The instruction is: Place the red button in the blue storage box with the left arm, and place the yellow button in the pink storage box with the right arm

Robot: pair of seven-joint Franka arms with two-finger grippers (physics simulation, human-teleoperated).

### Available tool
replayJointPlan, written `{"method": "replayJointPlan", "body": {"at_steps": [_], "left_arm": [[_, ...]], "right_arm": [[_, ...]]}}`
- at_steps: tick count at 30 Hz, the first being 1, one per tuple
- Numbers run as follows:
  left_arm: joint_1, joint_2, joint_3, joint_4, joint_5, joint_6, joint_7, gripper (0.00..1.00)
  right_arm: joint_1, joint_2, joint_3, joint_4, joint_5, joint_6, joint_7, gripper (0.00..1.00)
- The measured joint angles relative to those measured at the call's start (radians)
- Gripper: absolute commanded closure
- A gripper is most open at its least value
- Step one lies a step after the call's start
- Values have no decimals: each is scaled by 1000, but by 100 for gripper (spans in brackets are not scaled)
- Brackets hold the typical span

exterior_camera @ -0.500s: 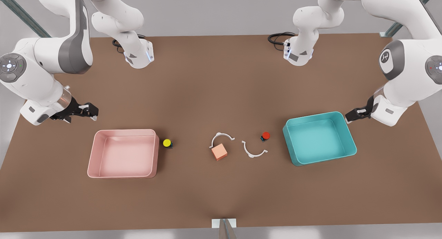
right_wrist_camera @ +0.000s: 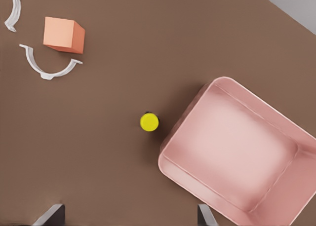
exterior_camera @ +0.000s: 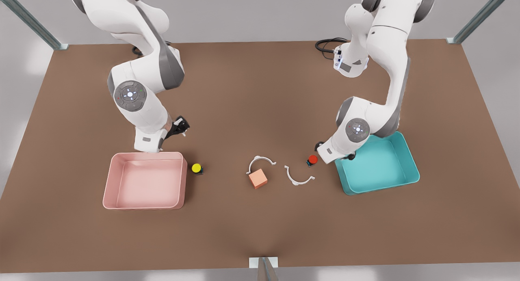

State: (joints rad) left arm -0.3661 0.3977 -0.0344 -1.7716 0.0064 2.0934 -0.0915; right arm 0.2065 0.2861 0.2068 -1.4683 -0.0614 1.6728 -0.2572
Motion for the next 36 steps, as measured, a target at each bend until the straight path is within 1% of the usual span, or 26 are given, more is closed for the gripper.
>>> {"method": "replayJointPlan", "body": {"at_steps": [4, 8, 16, 19, 20, 22, 23, 24, 27, 31, 36], "left_arm": [[-58, 41, 3, -89, 2, 179, -12, 0], [-76, 65, 4, -157, 2, 281, -29, 0], [-75, 161, 10, -167, 2, 400, -54, 0], [-77, 182, 10, -165, 2, 432, -61, 0], [-77, 186, 10, -165, 2, 442, -63, 6], [-77, 190, 10, -165, 2, 456, -67, 31], [-77, 190, 10, -165, 2, 462, -69, 33], [-77, 190, 10, -166, 2, 467, -71, 40], [-76, 187, 10, -166, 4, 476, -80, 48], [-76, 158, 10, -167, 9, 475, -95, 49], [-69, 2, 21, -167, 12, 377, -112, 50]], "right_arm": [[5, 70, 30, 12, -1, 72, -199, 0], [54, 156, 39, 9, 0, 169, -348, 0], [59, 345, 37, -7, -5, 318, -553, 0], [50, 369, 36, -70, -43, 364, -627, 0], [33, 373, 36, -93, -51, 384, -651, 0], [-4, 386, 37, -139, -61, 418, -695, 0], [-15, 384, 37, -172, -65, 438, -717, 0], [-24, 384, 38, -190, -68, 456, -738, 0], [-29, 377, 43, -222, -87, 500, -796, 0], [-33, 344, 49, -290, -109, 548, -860, 0], [-40, 327, 49, -337, -117, 593, -922, 0]]}}
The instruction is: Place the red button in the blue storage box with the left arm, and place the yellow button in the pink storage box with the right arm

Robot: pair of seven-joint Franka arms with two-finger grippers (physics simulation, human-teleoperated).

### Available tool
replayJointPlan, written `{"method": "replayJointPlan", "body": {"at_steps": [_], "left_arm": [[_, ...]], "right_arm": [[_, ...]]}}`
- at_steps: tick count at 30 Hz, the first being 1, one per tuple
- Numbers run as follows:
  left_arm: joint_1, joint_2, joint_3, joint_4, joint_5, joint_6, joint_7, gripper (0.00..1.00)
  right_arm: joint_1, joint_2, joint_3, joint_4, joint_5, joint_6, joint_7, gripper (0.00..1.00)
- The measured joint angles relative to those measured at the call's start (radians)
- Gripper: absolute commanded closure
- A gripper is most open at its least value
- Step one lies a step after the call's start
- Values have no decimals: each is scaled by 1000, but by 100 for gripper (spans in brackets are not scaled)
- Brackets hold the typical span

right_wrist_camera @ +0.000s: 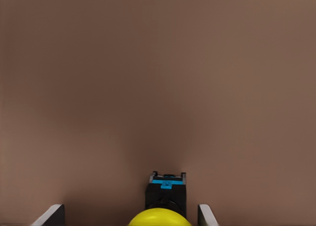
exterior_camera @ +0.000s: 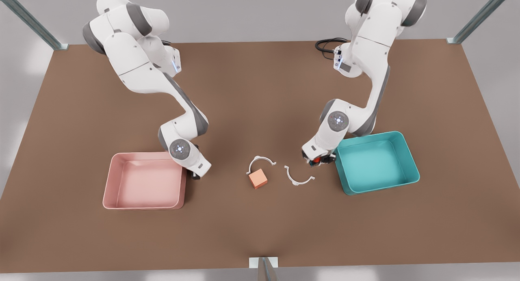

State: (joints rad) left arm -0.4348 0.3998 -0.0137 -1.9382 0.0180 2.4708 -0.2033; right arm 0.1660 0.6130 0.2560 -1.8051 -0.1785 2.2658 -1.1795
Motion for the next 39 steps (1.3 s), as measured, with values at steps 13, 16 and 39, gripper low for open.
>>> {"method": "replayJointPlan", "body": {"at_steps": [13, 16, 39], "left_arm": [[440, -68, 20, 6, -80, -303, 260, 0], [447, -15, 20, 12, -131, -322, 344, 0], [435, -146, 24, 595, -79, -825, 298, 0]], "right_arm": [[-30, 44, 4, -31, -9, 132, -101, 51], [-31, 37, 16, -26, -8, 141, -117, 58], [-477, 11, 135, 98, -38, -79, -194, 4]]}}
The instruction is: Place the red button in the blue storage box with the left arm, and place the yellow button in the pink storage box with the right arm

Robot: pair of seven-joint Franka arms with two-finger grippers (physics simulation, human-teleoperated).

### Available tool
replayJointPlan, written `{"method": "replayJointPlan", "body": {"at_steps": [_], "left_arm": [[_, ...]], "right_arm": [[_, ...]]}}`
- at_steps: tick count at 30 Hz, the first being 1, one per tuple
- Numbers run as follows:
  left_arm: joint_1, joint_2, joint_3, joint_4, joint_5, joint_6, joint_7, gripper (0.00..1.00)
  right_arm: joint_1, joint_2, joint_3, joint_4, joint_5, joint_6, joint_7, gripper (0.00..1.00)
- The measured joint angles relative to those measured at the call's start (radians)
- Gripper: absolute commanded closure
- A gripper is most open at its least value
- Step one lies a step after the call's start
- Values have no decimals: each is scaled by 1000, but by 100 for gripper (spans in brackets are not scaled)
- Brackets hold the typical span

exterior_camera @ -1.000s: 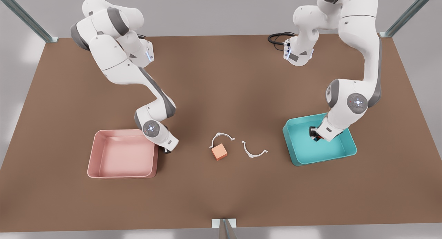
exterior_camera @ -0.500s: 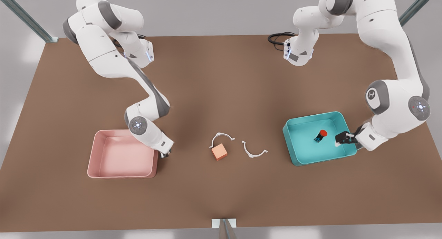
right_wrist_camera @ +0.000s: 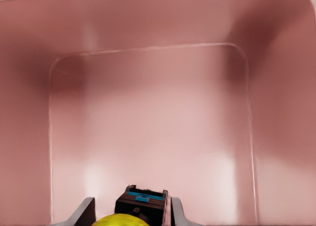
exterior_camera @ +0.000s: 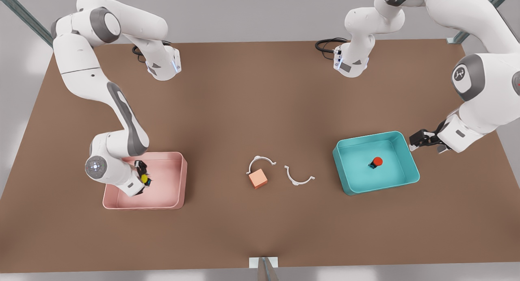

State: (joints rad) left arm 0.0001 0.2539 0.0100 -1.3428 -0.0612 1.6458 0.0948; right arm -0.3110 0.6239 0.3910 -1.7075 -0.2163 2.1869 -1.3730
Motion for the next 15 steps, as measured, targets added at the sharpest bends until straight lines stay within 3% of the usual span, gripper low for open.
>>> {"method": "replayJointPlan", "body": {"at_steps": [4, 8, 9, 11, 15], "left_arm": [[0, 0, -1, 0, 1, -11, -15, 0], [-3, 0, -1, 0, 2, -17, -27, 0], [-5, 1, -1, 0, 2, -17, -30, 0], [-9, 2, -1, 0, 2, -19, -35, 0], [-9, 2, -1, 0, 2, -21, -43, 0]], "right_arm": [[7, -3, 9, 43, -27, -3, -8, 0], [53, -58, 52, 258, -70, -99, -11, 0], [92, -112, 14, 259, -58, -131, -2, 0], [248, -240, -148, 246, 5, -184, 45, 0], [339, -473, -300, 253, 98, -343, 264, 0]]}}
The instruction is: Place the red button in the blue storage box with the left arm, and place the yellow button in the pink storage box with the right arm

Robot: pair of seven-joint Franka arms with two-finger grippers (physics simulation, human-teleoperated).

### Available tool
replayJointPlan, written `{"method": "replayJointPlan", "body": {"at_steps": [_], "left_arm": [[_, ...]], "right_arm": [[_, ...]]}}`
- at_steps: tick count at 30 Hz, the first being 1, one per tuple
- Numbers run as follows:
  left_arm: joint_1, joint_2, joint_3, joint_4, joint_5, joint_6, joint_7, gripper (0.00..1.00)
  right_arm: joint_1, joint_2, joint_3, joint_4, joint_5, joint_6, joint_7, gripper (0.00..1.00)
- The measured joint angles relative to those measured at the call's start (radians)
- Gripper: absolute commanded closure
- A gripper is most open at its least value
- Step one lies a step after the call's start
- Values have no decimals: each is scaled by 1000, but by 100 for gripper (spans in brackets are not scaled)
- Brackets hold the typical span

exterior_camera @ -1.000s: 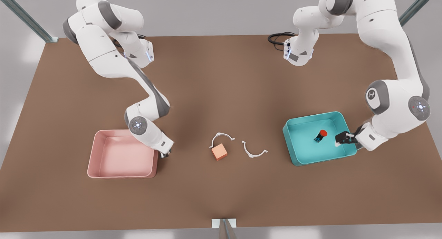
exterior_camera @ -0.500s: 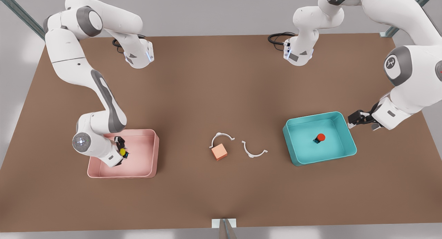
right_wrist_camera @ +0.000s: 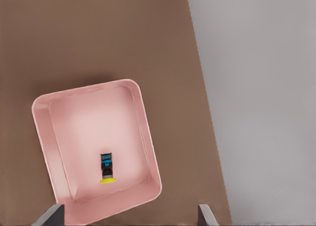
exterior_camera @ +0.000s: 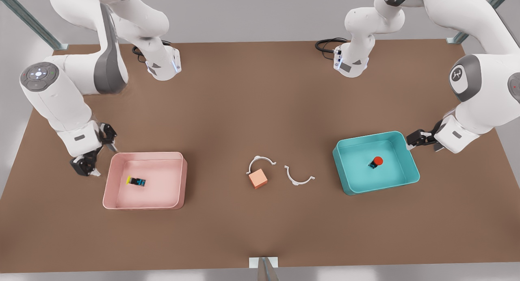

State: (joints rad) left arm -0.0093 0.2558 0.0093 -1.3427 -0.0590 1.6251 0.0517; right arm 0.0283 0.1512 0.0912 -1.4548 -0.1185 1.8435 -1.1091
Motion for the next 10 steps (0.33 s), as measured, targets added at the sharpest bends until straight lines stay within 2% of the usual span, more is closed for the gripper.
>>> {"method": "replayJointPlan", "body": {"at_steps": [5, 10], "left_arm": [[0, 0, 0, 0, 1, -1, -8, 0], [2, 0, 0, 0, 2, -1, -15, 0]], "right_arm": [[-13, -45, -77, -6, 60, -156, 298, 0], [-4, -12, -89, 6, 75, -208, 516, 0]]}}
